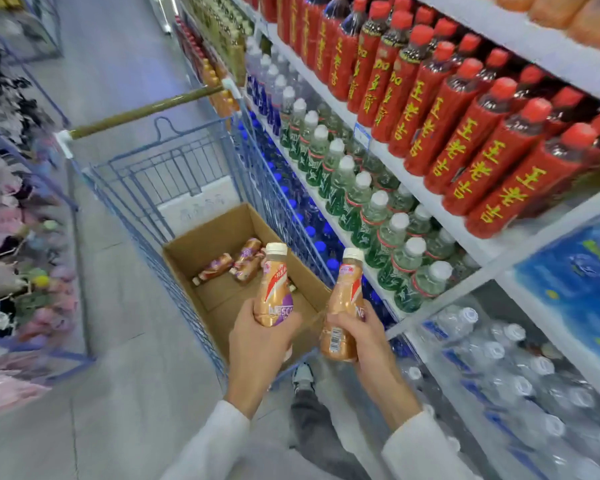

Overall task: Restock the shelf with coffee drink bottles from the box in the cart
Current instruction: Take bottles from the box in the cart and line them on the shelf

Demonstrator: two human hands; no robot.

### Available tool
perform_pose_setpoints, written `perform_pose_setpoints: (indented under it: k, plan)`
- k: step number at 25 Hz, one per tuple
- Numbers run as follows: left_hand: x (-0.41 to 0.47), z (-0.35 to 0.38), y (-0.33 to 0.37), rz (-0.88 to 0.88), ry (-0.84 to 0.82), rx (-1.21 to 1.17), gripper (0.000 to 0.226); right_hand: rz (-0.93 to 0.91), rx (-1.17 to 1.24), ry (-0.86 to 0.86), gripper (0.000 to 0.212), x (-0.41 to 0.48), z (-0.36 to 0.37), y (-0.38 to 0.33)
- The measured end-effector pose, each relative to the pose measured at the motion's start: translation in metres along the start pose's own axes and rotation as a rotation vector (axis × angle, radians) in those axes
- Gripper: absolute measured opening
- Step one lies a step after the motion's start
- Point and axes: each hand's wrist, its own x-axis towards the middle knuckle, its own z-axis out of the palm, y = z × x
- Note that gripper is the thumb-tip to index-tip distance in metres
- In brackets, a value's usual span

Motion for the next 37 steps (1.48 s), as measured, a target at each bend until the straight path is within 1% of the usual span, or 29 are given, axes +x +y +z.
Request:
perform_pose_setpoints:
  k: [2,6,10,14,17,19,23,26,28,30,32,33,35,37]
  plan:
    - [-0.027,0.007,-0.001,0.039,-0.057,0.006,0.029,-0.017,-0.008,0.049,0.063,-0.036,-0.020,0.004]
    - [-0.069,0.033,0.000,0.111,-0.217,0.041,0.031,-0.089,0.031,0.150,0.059,-0.099,-0.059,0.001]
    - [-0.120,0.089,0.015,0.203,-0.391,0.096,0.033,-0.180,0.132,0.318,0.063,-0.161,-0.120,-0.009]
    - [-0.192,0.159,0.028,0.321,-0.615,0.122,0.031,-0.268,0.178,0.527,0.063,-0.222,-0.203,-0.012]
    - [-0.260,0.215,0.036,0.389,-0.787,0.136,0.030,-0.326,0.217,0.659,0.059,-0.274,-0.271,-0.010]
    - [-0.304,0.252,0.035,0.414,-0.875,0.118,0.029,-0.360,0.244,0.712,0.060,-0.310,-0.315,-0.007]
    - [-0.399,0.318,0.037,0.492,-1.014,0.094,0.029,-0.452,0.275,0.767,0.055,-0.386,-0.400,-0.014]
    - [-0.463,0.357,0.053,0.546,-1.137,0.015,0.031,-0.528,0.258,0.819,0.053,-0.430,-0.457,-0.030]
    - [-0.500,0.385,0.074,0.629,-1.179,-0.032,0.033,-0.585,0.216,0.882,0.047,-0.454,-0.493,-0.050]
    - [-0.525,0.418,0.100,0.760,-1.158,-0.074,0.039,-0.658,0.150,0.966,0.039,-0.470,-0.529,-0.073]
    - [-0.541,0.451,0.126,0.921,-1.106,-0.056,0.049,-0.734,0.088,1.047,0.045,-0.478,-0.560,-0.098]
    - [-0.545,0.465,0.138,0.967,-1.103,-0.046,0.052,-0.766,0.058,1.078,0.051,-0.479,-0.573,-0.108]
    - [-0.548,0.489,0.155,1.020,-1.121,-0.028,0.058,-0.805,0.013,1.097,0.060,-0.476,-0.593,-0.123]
    - [-0.545,0.505,0.166,1.079,-1.126,0.026,0.062,-0.795,-0.036,1.079,0.062,-0.468,-0.607,-0.130]
